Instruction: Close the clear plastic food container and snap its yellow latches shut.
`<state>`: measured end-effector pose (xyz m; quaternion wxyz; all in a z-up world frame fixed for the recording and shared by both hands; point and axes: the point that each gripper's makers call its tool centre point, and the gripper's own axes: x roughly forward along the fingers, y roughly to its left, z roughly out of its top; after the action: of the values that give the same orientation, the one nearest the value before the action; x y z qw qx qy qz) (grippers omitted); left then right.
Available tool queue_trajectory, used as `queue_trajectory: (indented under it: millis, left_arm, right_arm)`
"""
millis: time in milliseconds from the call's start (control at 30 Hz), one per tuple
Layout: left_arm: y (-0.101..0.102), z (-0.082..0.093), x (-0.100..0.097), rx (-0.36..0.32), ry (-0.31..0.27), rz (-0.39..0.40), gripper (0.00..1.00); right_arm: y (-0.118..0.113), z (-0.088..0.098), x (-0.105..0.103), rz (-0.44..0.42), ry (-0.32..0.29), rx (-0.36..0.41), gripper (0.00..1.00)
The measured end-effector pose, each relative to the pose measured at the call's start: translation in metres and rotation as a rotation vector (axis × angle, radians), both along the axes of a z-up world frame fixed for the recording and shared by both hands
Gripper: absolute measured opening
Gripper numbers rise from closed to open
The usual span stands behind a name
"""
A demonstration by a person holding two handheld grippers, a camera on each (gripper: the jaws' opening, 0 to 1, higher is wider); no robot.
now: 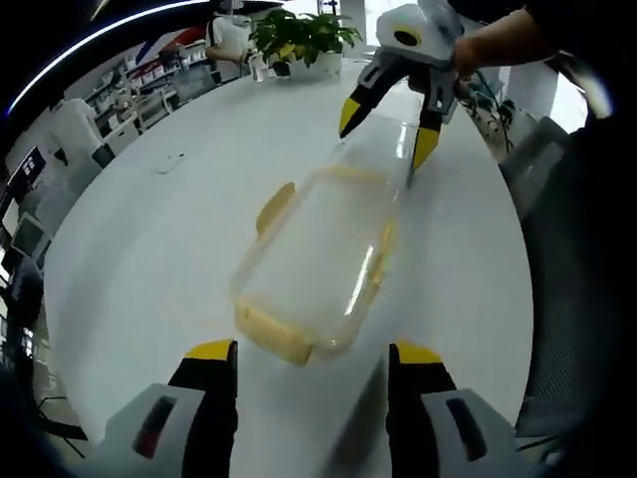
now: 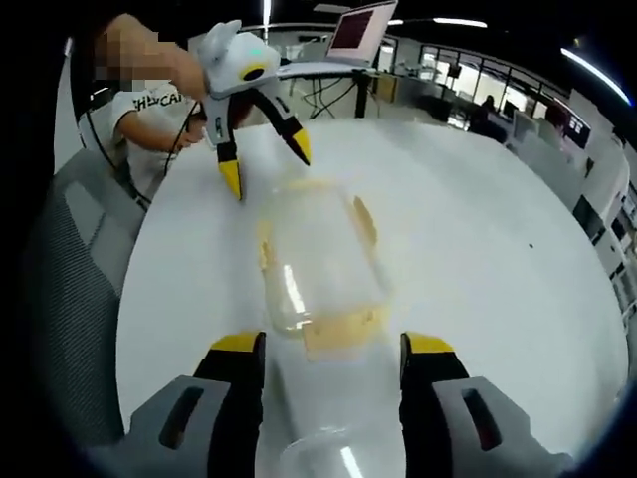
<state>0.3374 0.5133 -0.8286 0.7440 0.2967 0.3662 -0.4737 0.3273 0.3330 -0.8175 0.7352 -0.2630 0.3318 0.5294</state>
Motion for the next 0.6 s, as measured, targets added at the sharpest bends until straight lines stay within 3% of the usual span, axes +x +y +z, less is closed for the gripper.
queue_trajectory:
  millis: [67,233,467,600]
  left_arm:
    - [0.001,-0.001,0.001,0.010,0.010,-0.008,0.56]
    - [0.007,-0.009,0.002,0.101,0.010,-0.135,0.56]
    - [0.003,-0.009,0.016,0.086,0.012,-0.146,0.55]
    - [0.006,-0.012,0.019,0.117,0.015,-0.191,0.54]
  right_arm:
    - [0.002,-0.003,-0.001,0.015,0.004,-0.011,0.52]
    - [0.004,-0.008,0.004,0.058,0.001,-0.052,0.52]
    - [0.009,-0.013,0.012,0.114,0.017,-0.088,0.51]
    - [0.010,-0.017,0.015,0.151,0.017,-0.124,0.48]
